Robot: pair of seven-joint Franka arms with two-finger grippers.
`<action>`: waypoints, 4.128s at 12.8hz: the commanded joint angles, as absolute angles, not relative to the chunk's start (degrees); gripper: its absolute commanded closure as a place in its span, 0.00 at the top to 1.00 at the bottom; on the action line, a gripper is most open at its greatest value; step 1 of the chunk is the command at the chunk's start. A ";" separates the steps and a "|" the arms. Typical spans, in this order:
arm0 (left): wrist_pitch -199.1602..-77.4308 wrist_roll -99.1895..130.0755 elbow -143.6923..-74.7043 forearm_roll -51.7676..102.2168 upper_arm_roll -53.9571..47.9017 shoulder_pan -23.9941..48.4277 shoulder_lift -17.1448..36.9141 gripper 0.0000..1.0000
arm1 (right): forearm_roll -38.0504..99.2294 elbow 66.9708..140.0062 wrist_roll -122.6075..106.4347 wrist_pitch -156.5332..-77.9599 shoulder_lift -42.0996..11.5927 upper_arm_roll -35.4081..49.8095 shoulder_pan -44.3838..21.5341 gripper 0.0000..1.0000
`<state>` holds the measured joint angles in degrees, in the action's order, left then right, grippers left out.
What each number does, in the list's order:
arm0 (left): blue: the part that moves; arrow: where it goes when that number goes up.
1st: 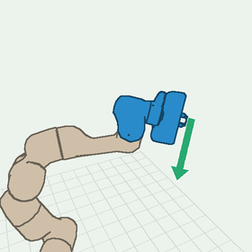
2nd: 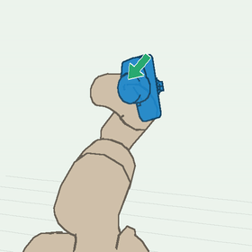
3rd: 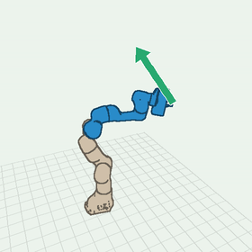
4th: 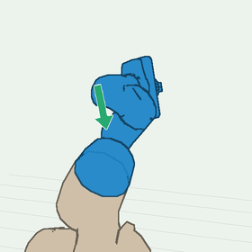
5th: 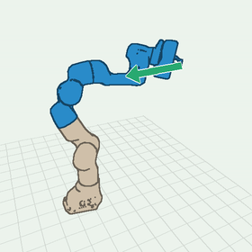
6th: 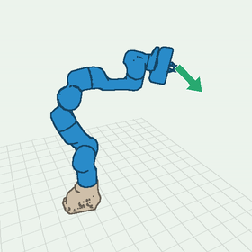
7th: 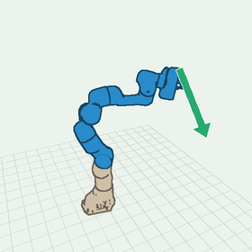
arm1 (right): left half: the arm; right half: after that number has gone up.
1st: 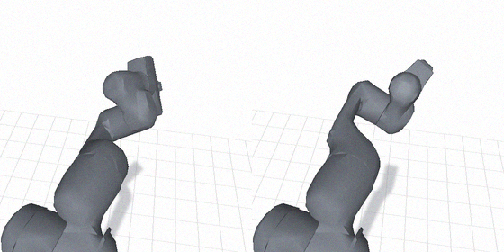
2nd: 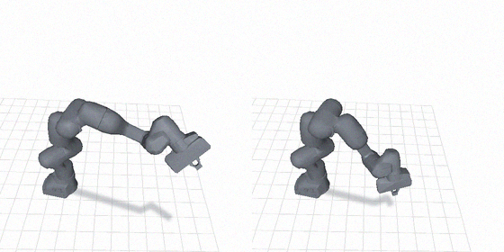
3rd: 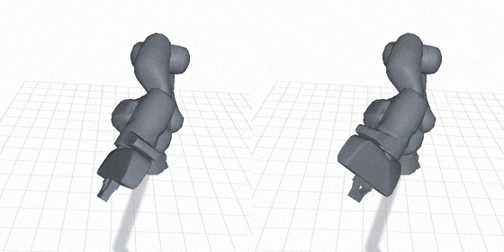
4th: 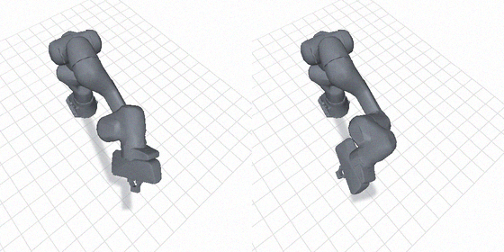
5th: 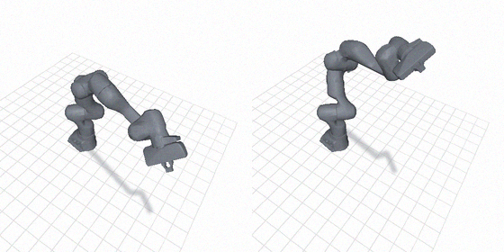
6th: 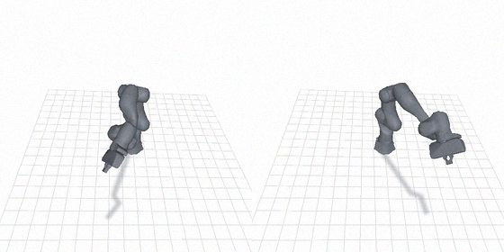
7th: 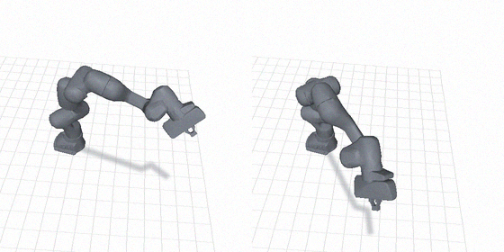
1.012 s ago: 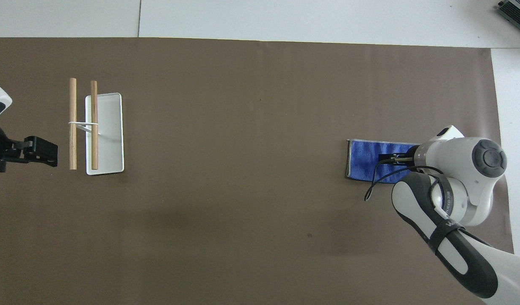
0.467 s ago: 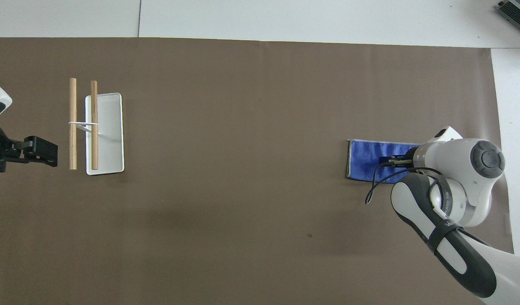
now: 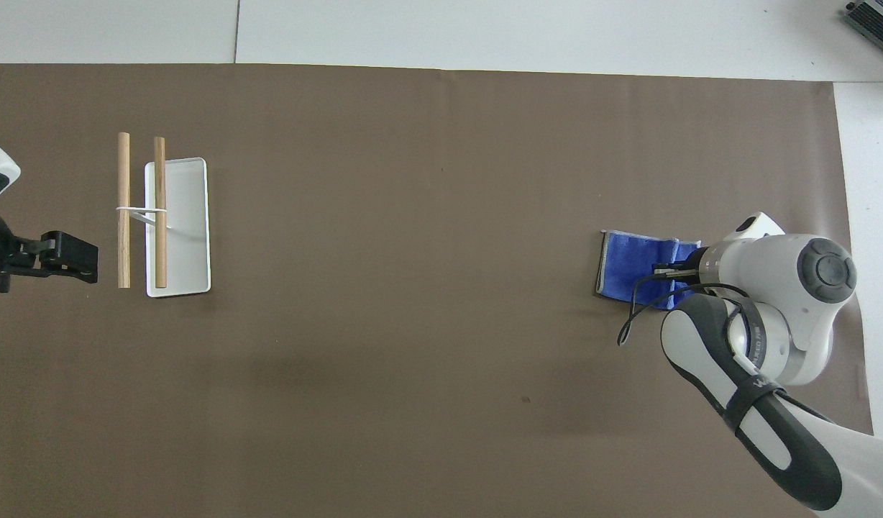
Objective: Right arm passes towel to left arm to hang
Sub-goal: 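Close the right gripper on the blue towel and lift it, then carry the towel toward the rack with the right gripper while the left gripper approaches, then grasp the towel with the left gripper while the right gripper releases it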
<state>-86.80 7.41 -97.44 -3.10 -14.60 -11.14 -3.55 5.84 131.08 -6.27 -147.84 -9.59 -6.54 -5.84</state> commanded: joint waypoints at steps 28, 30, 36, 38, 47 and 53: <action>-89.11 9.48 -99.40 -2.20 -14.59 -11.17 -5.19 1.00 | 78.37 108.46 41.73 -143.60 -6.42 3.34 -20.29 0.00; -92.70 20.41 -99.75 1.47 -14.59 -10.11 -5.10 1.00 | 83.47 108.28 45.42 -146.76 -6.59 3.25 -22.93 0.00; -104.49 48.24 -100.89 16.16 -15.12 -8.62 -4.66 1.00 | 87.00 104.77 51.59 -150.82 -8.87 3.34 -27.33 0.00; -108.26 52.36 -102.47 17.58 -17.13 -8.53 -4.92 1.00 | 88.76 104.15 52.20 -150.91 -9.58 3.34 -28.56 0.00; -120.75 71.45 -105.56 17.58 -26.89 -8.53 -5.54 1.00 | 89.21 100.28 61.08 -156.71 -12.04 3.34 -32.08 0.00; -134.64 74.53 -111.17 17.58 -28.04 -8.53 -5.54 0.98 | 88.86 100.28 58.63 -156.62 -12.04 3.34 -32.17 0.00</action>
<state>-130.46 73.70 -107.16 16.62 -28.19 -8.68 -3.74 87.80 101.71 60.46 -155.47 -11.12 3.19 -32.00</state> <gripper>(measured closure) 0.000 0.960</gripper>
